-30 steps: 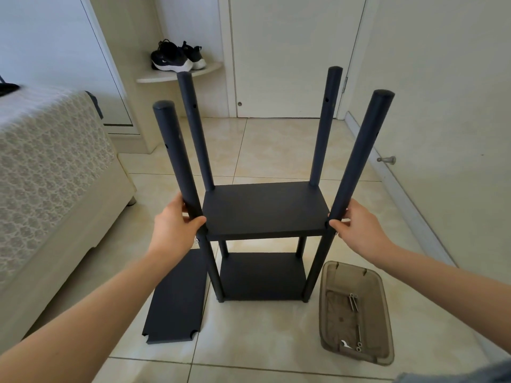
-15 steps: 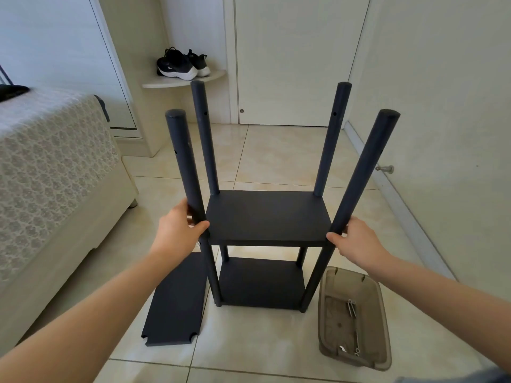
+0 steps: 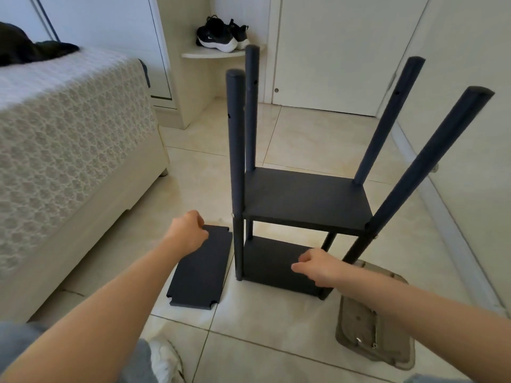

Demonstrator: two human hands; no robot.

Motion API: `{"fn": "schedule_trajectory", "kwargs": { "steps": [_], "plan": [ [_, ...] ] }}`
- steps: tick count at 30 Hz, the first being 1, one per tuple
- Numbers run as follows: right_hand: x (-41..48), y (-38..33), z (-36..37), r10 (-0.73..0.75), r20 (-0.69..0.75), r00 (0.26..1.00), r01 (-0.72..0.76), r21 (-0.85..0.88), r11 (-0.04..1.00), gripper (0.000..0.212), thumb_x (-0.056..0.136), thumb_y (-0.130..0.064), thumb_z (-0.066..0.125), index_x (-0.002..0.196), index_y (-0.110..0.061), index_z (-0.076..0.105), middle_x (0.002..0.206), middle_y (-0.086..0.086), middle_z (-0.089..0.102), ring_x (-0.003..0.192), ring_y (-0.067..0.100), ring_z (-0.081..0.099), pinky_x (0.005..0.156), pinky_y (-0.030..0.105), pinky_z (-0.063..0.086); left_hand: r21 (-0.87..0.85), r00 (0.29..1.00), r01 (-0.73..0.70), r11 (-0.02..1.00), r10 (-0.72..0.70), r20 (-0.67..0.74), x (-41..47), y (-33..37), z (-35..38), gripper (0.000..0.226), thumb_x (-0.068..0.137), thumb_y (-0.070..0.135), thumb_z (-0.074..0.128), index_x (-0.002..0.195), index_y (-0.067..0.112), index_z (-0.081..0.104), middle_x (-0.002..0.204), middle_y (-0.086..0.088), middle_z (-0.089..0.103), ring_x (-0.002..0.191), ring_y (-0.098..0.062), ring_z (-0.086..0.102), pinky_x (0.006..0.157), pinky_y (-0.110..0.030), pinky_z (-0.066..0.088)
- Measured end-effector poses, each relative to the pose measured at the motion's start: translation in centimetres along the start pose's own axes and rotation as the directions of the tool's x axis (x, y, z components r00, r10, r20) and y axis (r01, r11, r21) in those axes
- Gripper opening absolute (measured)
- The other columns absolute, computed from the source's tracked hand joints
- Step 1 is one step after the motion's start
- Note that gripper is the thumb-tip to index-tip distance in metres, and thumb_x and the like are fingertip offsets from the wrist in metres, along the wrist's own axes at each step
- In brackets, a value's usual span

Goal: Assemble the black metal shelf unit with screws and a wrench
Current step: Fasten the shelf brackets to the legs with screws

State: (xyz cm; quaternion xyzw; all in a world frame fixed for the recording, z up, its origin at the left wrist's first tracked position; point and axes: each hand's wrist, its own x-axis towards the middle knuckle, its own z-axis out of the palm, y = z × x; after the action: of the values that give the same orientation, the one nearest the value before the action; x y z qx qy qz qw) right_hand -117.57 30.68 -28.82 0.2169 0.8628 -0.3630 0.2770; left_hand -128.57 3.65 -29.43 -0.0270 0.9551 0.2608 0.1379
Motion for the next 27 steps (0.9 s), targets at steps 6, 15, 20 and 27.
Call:
{"fn": "schedule_trajectory", "kwargs": {
  "steps": [6,15,20,27],
  "plan": [
    [5.0,-2.9,7.2,-0.033,0.128,0.991,0.04,-0.054,0.998,0.032,0.1,-0.027,0.054,0.123,-0.005,0.06,0.126,0.016,0.06,0.101,0.021,0.062,0.09,0.032,0.052,0.076,0.989,0.123,0.989,-0.129,0.075,0.6,-7.9,5.5,0.02,0.096,0.016,0.058,0.114,0.009,0.056,0.093,-0.004,0.055,0.081,-0.021,0.055,0.069,-0.03,0.047],
    [13.1,-5.5,17.5,0.096,0.236,0.967,-0.111,0.049,0.993,0.021,0.099,-0.026,0.054,0.115,-0.013,0.053,0.108,0.003,0.059,0.102,0.019,0.058,0.085,0.031,0.051,-0.002,0.951,0.271,0.963,-0.268,0.154,1.9,-15.3,12.1,0.044,0.095,0.017,0.058,0.135,0.009,0.043,0.131,-0.015,0.053,0.117,-0.035,0.054,0.094,-0.042,0.048],
    [16.5,-5.1,21.1,0.193,0.241,0.951,-0.204,0.019,0.979,0.033,0.1,-0.031,0.054,0.126,-0.013,0.05,0.119,0.005,0.057,0.1,0.017,0.059,0.073,0.027,0.051,-0.133,0.93,0.346,0.929,-0.321,0.177,3.6,-17.6,14.0,0.058,0.096,0.019,0.059,0.146,0.008,0.034,0.139,-0.017,0.05,0.125,-0.037,0.049,0.103,-0.046,0.046],
    [18.2,-4.1,24.0,0.26,0.279,0.924,-0.289,0.066,0.955,0.022,0.097,-0.032,0.058,0.11,-0.019,0.046,0.114,0.001,0.047,0.103,0.02,0.051,0.076,0.03,0.048,-0.252,0.908,0.41,0.877,-0.363,0.211,4.2,-18.9,15.5,0.066,0.096,0.017,0.06,0.153,0.012,0.028,0.141,-0.014,0.052,0.125,-0.037,0.052,0.104,-0.05,0.048]
  ]
}}
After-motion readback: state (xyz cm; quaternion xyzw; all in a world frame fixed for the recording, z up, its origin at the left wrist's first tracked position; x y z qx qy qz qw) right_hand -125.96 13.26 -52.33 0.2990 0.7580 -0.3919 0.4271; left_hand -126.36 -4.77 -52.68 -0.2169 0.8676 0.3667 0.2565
